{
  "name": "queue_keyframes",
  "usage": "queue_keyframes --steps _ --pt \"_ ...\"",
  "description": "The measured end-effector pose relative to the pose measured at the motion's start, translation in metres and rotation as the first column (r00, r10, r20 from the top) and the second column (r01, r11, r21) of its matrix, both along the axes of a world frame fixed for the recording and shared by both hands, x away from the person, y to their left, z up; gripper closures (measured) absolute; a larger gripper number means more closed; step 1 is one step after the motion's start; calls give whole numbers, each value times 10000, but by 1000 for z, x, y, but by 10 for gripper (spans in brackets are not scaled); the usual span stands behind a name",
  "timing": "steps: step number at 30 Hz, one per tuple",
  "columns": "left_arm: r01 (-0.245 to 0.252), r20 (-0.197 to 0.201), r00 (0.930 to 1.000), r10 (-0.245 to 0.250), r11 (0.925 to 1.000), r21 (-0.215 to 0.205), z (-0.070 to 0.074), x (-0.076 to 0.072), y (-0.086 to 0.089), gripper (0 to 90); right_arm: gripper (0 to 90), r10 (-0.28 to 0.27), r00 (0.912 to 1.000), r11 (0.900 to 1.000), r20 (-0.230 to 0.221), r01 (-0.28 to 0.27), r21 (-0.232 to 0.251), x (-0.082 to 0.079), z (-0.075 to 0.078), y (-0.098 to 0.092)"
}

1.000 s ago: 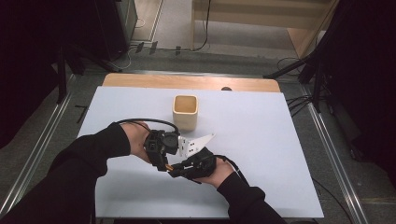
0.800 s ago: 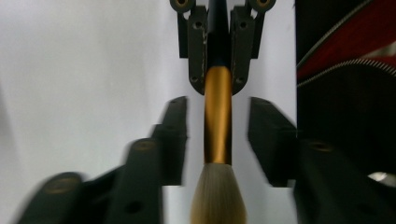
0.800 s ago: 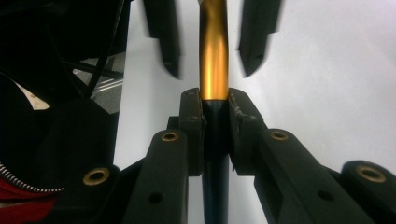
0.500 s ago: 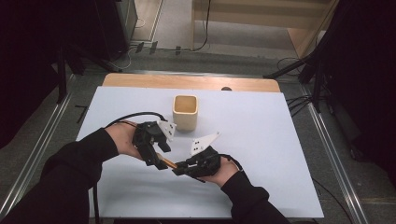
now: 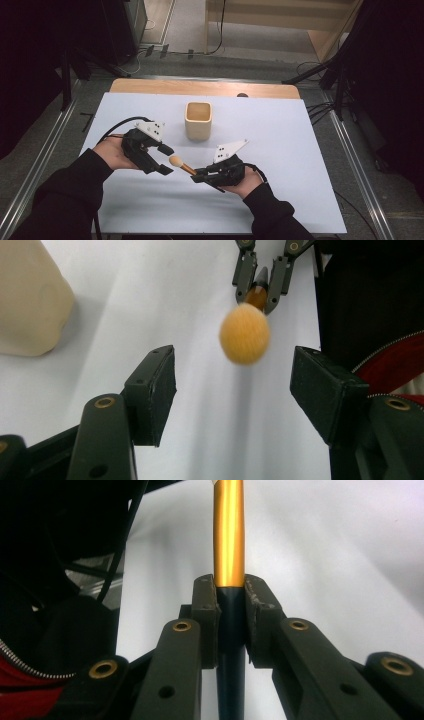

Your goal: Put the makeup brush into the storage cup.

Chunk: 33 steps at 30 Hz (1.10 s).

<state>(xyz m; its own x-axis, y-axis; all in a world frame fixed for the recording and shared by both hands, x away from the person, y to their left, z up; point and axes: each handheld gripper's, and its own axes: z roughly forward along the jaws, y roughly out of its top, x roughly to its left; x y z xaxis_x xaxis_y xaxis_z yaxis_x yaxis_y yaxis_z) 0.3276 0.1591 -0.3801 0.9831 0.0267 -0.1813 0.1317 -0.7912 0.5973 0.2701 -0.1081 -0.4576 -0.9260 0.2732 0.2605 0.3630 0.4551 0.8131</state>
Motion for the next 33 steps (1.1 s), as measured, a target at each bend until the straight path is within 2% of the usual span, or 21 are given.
queue_keyframes --steps 1,6,11,13,16,18,23,30,33 --pt "-117 90 9999 118 9997 -191 -2 -1 2 359 789 -18 10000 10000 90 18 31 0 0 0" --pt "-643 -186 9978 631 9952 -737 -12 -4 9 361 789 -137 9999 9997 72 135 218 0 1 -4" --pt "-1164 -425 9929 1113 9821 -1479 -22 -9 12 369 789 -216 9998 9990 12 216 401 0 2 -5" --pt "-1274 -605 9911 1187 9771 -1702 -26 -10 11 370 789 -233 9997 9987 -16 234 444 0 2 -6" --pt "-1320 -605 9906 1226 9732 -1885 -30 -12 9 379 789 -230 9997 9984 -52 232 509 0 2 -5" --pt "-1464 -727 9883 1342 9684 -2020 -32 -14 7 385 789 -230 9997 9985 -2 230 501 0 2 -5" --pt "-1809 -1096 9815 1568 9472 -2647 -38 -16 5 416 789 -235 9997 9978 -89 240 618 0 1 -5" --pt "-2017 -1218 9775 1724 9332 -2974 -44 -21 1 451 789 -243 9997 9969 -88 249 749 1 0 -4" --pt "-2253 -1341 9722 1919 9227 -3129 -46 -23 2 466 789 -279 9995 9960 -132 289 841 1 0 -4"
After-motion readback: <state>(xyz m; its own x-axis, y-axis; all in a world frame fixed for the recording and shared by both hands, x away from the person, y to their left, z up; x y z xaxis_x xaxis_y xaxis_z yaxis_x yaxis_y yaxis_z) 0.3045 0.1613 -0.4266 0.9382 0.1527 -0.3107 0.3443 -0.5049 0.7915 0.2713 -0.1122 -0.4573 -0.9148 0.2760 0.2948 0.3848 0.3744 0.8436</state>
